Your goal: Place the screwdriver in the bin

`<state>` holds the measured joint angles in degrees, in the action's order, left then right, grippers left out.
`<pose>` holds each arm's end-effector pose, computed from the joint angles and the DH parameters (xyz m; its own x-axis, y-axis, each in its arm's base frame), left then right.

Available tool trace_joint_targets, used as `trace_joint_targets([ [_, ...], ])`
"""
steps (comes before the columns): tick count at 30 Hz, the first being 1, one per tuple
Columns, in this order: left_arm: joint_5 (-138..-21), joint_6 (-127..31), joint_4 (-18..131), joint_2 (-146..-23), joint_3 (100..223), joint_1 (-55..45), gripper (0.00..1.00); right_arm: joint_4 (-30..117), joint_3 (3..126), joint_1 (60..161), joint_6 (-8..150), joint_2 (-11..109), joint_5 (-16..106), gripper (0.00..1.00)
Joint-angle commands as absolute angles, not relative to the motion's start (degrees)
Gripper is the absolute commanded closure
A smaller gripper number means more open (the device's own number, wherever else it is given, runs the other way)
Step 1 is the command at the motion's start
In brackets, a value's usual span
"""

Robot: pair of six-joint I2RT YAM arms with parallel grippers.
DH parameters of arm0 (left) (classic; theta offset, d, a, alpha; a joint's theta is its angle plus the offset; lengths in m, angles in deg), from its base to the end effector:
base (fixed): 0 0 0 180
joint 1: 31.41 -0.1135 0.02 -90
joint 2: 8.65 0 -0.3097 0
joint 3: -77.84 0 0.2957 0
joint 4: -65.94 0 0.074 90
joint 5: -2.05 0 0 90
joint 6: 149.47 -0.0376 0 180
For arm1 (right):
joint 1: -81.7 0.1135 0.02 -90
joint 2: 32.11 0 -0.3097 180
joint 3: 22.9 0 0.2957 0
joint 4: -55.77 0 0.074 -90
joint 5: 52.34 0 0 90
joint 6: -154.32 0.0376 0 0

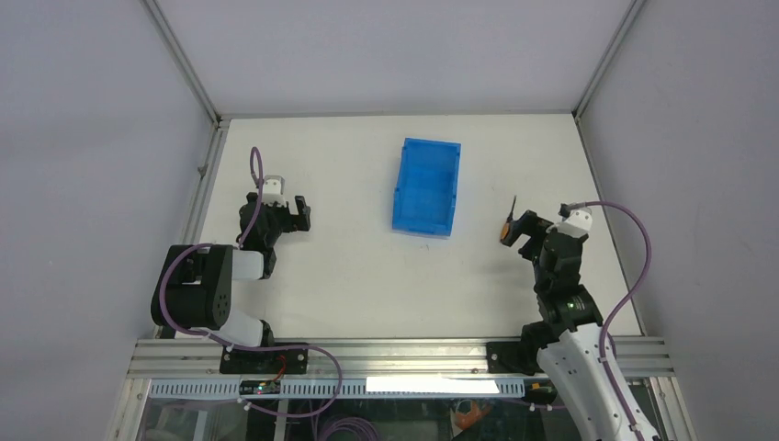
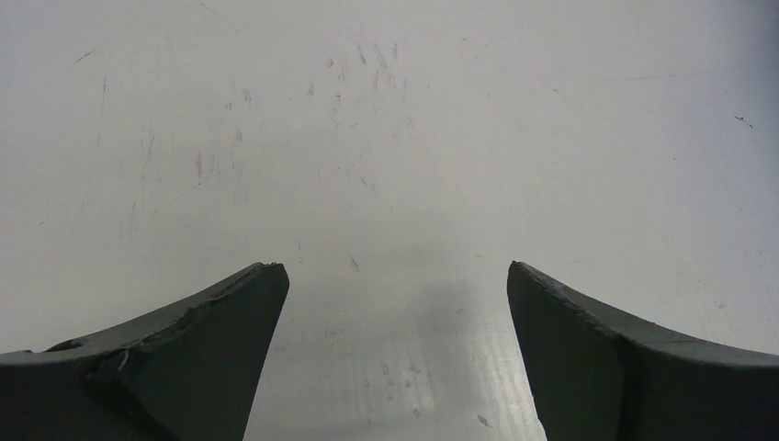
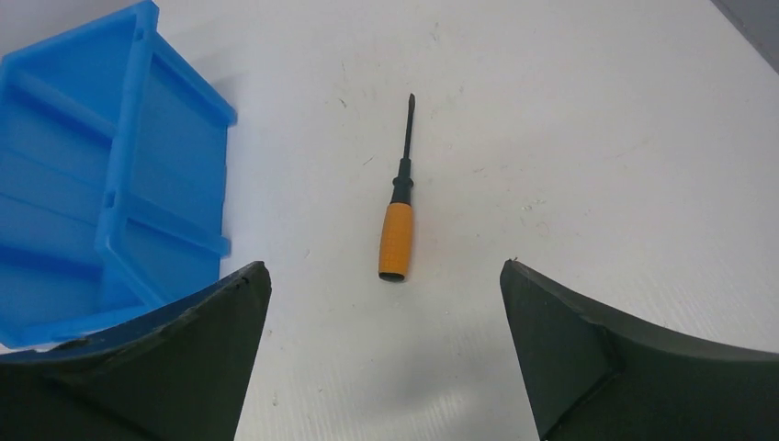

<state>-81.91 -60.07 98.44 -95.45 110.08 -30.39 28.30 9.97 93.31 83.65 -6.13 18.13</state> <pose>0.2773 -0.0089 0.1400 -0.3743 0.0171 -0.9272 0.1191 0.9924 -0.0298 0.1373 0.0154 0.2462 -0.2862 0.2597 -0.9223 0.2243 0.9540 0.1990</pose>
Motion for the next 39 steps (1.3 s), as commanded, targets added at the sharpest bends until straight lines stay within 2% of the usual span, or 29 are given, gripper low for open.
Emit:
trace_joint_targets([
  [1,-81.29,-59.58,102.1,-95.22,110.9,-30.96,0.01,31.37,11.25,93.34,86.16,-8.88,15.65,0.01],
  [7,-81.29,-59.58,102.1,-95.22,110.9,-30.96,0.01,32.31,19.26,93.38,82.44,-8.85,21.92,0.02],
  [10,-81.29,-59.58,102.1,-95.22,110.9,-30.96,0.01,26.76,31.01,93.38,82.39,-2.0,18.15,0.03],
  [15,-81.29,-59.58,102.1,-95.22,110.9,-30.96,0.01,2.56,57.99,92.79,85.18,22.6,10.99,0.01],
  [19,-81.29,-59.58,102.1,-95.22,110.9,-30.96,0.01,-15.19,77.32,89.28,85.34,43.45,19.86,0.01],
  [22,-81.29,-59.58,102.1,-95.22,110.9,-30.96,0.01,-20.68,81.93,87.4,84.45,55.14,25.17,0.01],
  [25,-81.29,-59.58,102.1,-95.22,110.9,-30.96,0.01,-17.83,77.44,85.41,84.02,62.25,29.72,0.03],
  [29,-81.29,-59.58,102.1,-95.22,110.9,-30.96,0.01,-10.58,69.08,84.08,84.08,69.42,34.28,0.13],
  [34,-81.29,-59.58,102.1,-95.22,110.9,-30.96,0.01,-5.12,64.53,83.91,84.11,76.41,32.45,0.29],
  [36,-81.29,-59.58,102.1,-95.22,110.9,-30.96,0.01,-4.24,63.8,83.95,84.1,77.38,31.03,0.4],
  [39,-81.29,-59.58,102.1,-95.22,110.9,-30.96,0.01,-3.9,63.6,83.84,83.77,77.39,29.7,0.69],
])
